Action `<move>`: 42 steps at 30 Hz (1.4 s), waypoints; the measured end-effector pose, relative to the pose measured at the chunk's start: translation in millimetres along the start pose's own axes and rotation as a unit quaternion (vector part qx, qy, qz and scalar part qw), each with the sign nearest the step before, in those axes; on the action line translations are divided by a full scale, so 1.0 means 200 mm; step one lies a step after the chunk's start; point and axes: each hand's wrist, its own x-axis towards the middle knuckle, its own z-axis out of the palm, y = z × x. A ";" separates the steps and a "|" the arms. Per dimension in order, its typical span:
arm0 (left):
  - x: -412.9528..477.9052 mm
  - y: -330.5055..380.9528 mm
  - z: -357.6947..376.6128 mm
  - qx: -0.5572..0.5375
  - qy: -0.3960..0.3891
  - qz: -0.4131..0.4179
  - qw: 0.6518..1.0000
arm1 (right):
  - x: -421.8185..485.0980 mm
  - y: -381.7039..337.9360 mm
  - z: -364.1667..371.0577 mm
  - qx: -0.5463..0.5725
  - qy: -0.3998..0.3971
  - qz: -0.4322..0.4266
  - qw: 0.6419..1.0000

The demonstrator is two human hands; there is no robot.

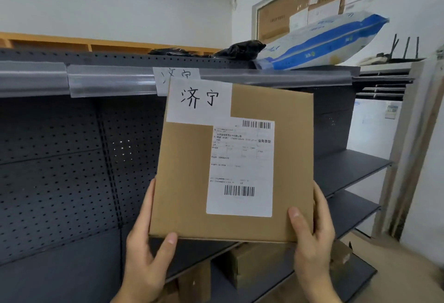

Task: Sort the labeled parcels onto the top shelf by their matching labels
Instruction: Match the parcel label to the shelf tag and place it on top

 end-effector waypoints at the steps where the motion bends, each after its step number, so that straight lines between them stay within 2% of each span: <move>1: 0.04 0.02 -0.01 0.014 -0.010 0.017 1.000 | 0.04 -0.02 0.02 -0.005 0.007 -0.020 1.000; 5: 0.22 0.11 -0.06 0.056 -0.021 0.053 0.997 | 0.23 -0.14 0.13 0.005 0.006 -0.086 0.996; 10: 0.50 0.26 -0.16 0.101 0.006 0.076 0.992 | 0.53 -0.30 0.35 0.020 -0.026 -0.112 0.993; 15: 0.83 0.48 -0.26 0.183 0.082 0.087 0.976 | 0.89 -0.55 0.66 -0.012 -0.140 -0.088 0.986; 19: 1.15 0.62 -0.38 0.232 0.120 0.024 0.965 | 1.13 -0.68 0.92 -0.023 -0.253 -0.047 0.966; 22: 1.40 0.62 -0.47 0.282 0.117 -0.072 0.950 | 1.28 -0.70 1.09 -0.022 -0.296 -0.007 0.955; 25: 1.54 0.59 -0.50 0.341 0.103 -0.132 0.925 | 1.39 -0.64 1.21 -0.068 -0.310 0.006 0.948; 30: 1.63 0.50 -0.51 0.399 0.047 -0.147 0.904 | 1.42 -0.49 1.30 -0.100 -0.318 0.058 0.941; 32: 1.66 0.47 -0.51 0.439 0.058 -0.139 0.886 | 1.44 -0.45 1.32 -0.142 -0.328 0.039 0.933; 36: 1.69 0.42 -0.51 0.467 0.082 -0.124 0.872 | 1.43 -0.44 1.34 -0.230 -0.343 -0.008 0.911; 42: 1.67 0.38 -0.44 0.525 0.117 -0.114 0.835 | 1.41 -0.42 1.38 -0.302 -0.319 -0.042 0.898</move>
